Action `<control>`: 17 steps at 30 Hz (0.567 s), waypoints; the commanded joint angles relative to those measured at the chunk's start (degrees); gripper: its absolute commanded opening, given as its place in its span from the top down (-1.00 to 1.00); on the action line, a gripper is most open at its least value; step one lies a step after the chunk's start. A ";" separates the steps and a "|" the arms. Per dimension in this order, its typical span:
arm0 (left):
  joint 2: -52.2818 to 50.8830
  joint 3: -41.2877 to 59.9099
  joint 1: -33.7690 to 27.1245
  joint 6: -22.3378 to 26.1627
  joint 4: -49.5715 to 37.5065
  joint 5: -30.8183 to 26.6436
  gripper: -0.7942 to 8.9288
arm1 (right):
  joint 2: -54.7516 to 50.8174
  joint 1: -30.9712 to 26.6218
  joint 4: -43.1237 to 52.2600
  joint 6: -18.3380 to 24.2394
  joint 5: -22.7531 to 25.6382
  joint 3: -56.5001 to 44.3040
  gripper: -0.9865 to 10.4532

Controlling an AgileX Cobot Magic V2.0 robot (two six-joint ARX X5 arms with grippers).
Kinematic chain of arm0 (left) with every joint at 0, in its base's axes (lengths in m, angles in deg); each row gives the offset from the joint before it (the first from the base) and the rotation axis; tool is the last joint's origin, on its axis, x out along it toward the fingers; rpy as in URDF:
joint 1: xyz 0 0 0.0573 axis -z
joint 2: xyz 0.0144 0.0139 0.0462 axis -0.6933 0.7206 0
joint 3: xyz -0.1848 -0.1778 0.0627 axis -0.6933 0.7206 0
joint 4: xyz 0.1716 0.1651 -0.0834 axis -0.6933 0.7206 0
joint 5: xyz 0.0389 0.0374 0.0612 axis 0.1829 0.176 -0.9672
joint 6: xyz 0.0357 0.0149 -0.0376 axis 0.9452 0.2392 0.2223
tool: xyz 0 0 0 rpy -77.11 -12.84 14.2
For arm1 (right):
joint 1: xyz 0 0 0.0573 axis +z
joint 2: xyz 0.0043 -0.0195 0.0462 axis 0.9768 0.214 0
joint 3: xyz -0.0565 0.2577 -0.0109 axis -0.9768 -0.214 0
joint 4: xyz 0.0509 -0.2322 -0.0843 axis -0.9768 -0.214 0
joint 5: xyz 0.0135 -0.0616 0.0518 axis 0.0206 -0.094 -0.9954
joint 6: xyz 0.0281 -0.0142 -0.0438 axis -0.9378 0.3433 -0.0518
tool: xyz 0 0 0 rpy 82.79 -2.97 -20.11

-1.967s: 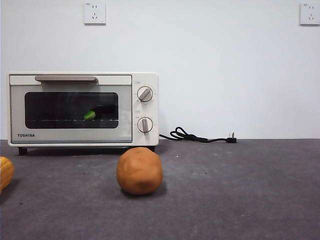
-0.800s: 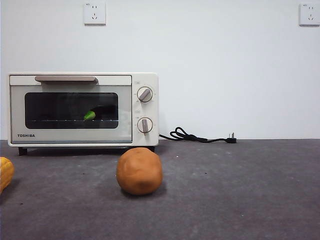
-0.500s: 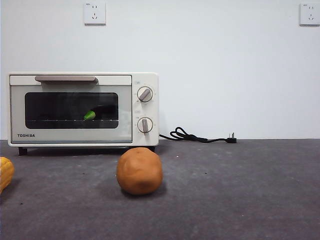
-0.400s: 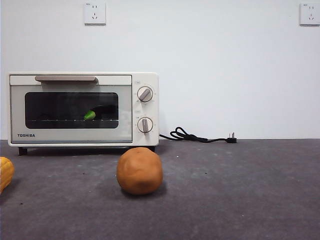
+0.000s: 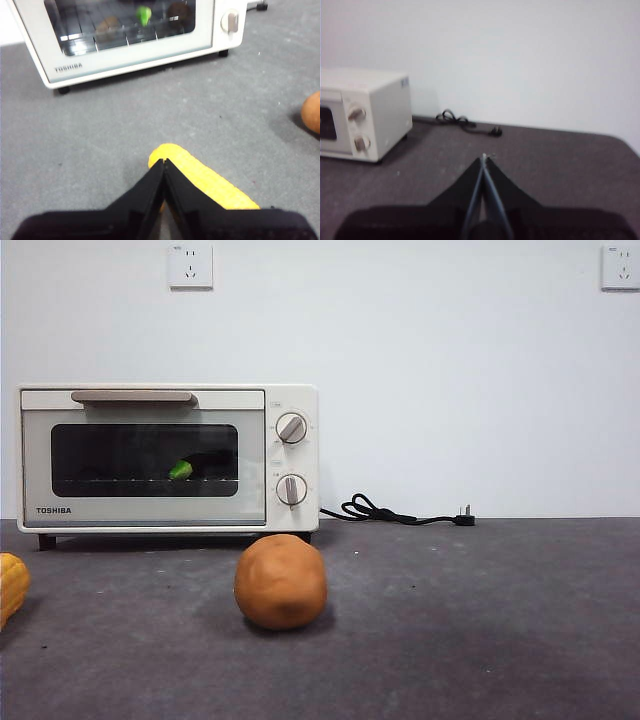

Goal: Take the eggplant from the table,put the eggplant in the oven

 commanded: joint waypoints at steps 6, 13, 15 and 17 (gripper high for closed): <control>0.59 0.57 -0.13 -0.59 -0.24 -0.20 0.85 | -0.33 -0.02 6.45 -0.63 -0.13 -13.09 0.83; 0.59 0.57 -0.13 -0.59 -0.24 -0.20 0.85 | -0.33 -0.02 6.43 -0.63 -0.15 -18.53 0.83; 0.59 0.57 -0.13 -0.59 -0.26 -0.17 0.85 | -0.33 -0.02 6.45 -0.63 -0.15 -19.52 0.83; 0.59 0.57 -0.13 -0.59 -0.24 -0.20 0.84 | -0.33 -0.02 6.47 -0.66 -0.15 -20.55 0.83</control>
